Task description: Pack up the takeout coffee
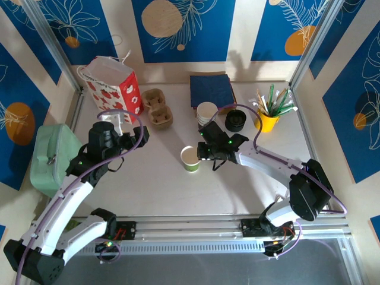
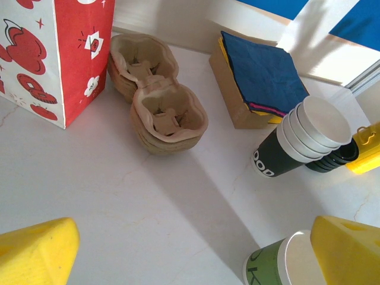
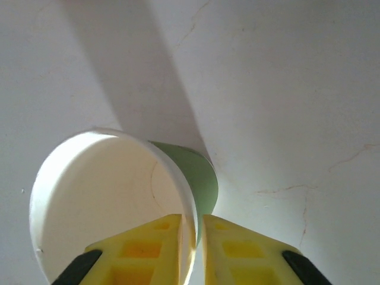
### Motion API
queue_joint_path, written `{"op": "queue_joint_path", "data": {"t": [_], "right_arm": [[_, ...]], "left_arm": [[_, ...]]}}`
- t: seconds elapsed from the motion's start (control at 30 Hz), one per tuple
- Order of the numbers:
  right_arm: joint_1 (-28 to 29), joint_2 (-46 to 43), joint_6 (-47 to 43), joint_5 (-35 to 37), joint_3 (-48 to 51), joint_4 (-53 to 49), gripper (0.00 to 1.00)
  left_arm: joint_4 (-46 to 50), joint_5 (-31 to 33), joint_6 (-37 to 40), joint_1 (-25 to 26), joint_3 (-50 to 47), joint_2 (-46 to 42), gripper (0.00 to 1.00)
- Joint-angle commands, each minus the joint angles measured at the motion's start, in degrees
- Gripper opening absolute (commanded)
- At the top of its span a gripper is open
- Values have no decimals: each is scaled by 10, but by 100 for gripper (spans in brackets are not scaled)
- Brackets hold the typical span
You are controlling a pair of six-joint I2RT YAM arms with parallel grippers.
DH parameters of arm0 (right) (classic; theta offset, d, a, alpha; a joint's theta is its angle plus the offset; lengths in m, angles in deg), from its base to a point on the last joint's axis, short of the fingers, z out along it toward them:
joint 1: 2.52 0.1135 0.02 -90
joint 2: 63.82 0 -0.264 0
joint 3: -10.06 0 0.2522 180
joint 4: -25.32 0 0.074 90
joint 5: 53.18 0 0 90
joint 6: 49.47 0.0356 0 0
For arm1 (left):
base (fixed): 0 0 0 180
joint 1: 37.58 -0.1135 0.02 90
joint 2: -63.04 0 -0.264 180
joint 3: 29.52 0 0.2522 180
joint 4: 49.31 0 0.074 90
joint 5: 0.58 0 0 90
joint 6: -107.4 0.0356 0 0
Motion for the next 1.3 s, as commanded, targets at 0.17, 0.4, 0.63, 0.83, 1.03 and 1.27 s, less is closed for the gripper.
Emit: {"op": "queue_joint_path", "data": {"t": [0.17, 0.4, 0.63, 0.83, 1.03, 1.27], "right_arm": [[3, -32, -3, 24, -36, -58, 33], [2, -69, -19, 69, -60, -95, 44], [-13, -92, -41, 134, -67, -103, 52], [-67, -92, -35, 170, -63, -93, 59], [-137, -75, -48, 167, -52, -38, 59], [-198, -20, -61, 172, -62, 23, 61]], "left_arm": [[-14, -12, -7, 3, 2, 0, 99], [-15, -9, -6, 3, 1, 0, 99], [-17, -9, -8, 3, 0, 4, 99], [-18, -8, -8, 4, -1, 1, 99], [-20, -8, -9, 3, -1, 3, 99], [-19, -9, -8, 4, 3, 2, 99]]}}
